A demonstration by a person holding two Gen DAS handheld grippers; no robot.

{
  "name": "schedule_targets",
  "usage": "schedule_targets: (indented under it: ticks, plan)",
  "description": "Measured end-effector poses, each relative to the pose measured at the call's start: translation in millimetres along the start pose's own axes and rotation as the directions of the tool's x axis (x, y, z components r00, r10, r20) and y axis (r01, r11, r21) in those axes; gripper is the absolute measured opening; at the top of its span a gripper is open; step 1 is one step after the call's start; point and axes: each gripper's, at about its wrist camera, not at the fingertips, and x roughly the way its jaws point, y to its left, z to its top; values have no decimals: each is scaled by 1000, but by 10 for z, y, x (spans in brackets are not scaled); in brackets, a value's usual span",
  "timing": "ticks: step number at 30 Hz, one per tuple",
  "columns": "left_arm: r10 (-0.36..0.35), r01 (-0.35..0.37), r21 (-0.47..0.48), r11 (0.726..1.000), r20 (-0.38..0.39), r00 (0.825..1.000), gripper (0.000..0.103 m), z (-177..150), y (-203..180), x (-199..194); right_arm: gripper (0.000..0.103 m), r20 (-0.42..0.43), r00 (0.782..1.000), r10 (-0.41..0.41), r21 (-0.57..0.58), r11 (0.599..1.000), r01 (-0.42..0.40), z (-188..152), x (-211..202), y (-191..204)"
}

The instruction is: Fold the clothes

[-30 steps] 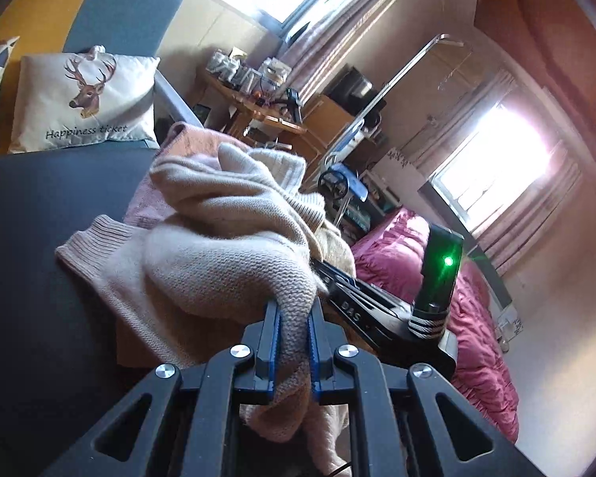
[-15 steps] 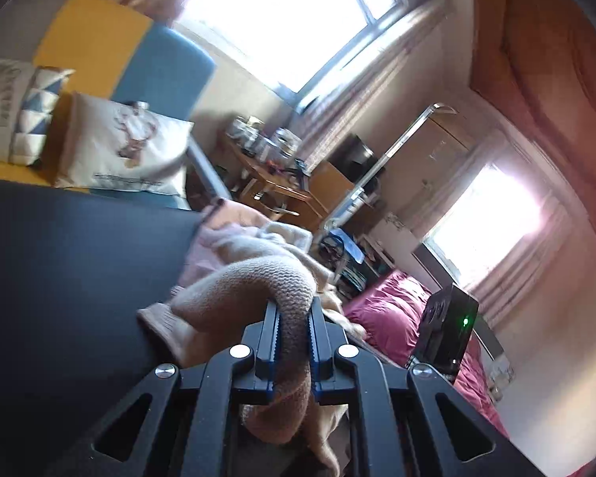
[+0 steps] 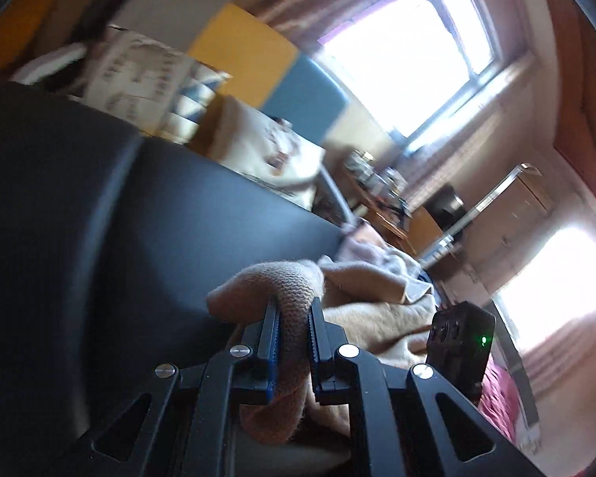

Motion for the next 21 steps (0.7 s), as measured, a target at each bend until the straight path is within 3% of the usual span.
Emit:
schedule_targets:
  ticks: [4, 6, 9, 10, 11, 13, 15, 17, 18, 21]
  plan:
    - [86, -80, -89, 993, 70, 994, 11, 19, 482, -339, 8, -116, 990, 83, -94, 991, -94, -170, 343, 377]
    - [123, -110, -141, 984, 88, 989, 11, 31, 726, -472, 21, -146, 988, 51, -175, 982, -77, -237, 362, 538]
    - [165, -143, -210, 967, 94, 982, 12, -21, 1047, -633, 26, -34, 999, -25, -297, 955, 14, -259, 103, 616]
    - [176, -153, -217, 964, 86, 981, 12, -49, 1108, -647, 26, 13, 996, -86, -314, 946, 86, -236, 21, 542]
    - [180, -159, -220, 963, 82, 980, 12, -83, 1146, -669, 26, 61, 987, -150, -326, 932, 162, -211, -61, 462]
    - [181, -161, -222, 962, 73, 981, 12, -146, 1194, -650, 26, 57, 965, -256, -315, 912, 261, -139, -27, 253]
    - [181, -162, -230, 960, 62, 982, 12, -187, 1221, -597, 26, -17, 905, -426, -283, 870, 404, -109, 91, -105]
    - [176, -158, -235, 959, 58, 983, 12, -208, 1223, -593, 27, -101, 849, -519, -260, 837, 481, -182, 173, -429]
    - [176, -158, -236, 959, 57, 983, 12, -212, 1223, -594, 29, -66, 866, -495, -260, 847, 464, -220, 84, -474]
    - [190, -172, -222, 960, 60, 980, 12, -148, 1200, -606, 30, -57, 827, -559, -376, 780, 501, -379, -25, -402]
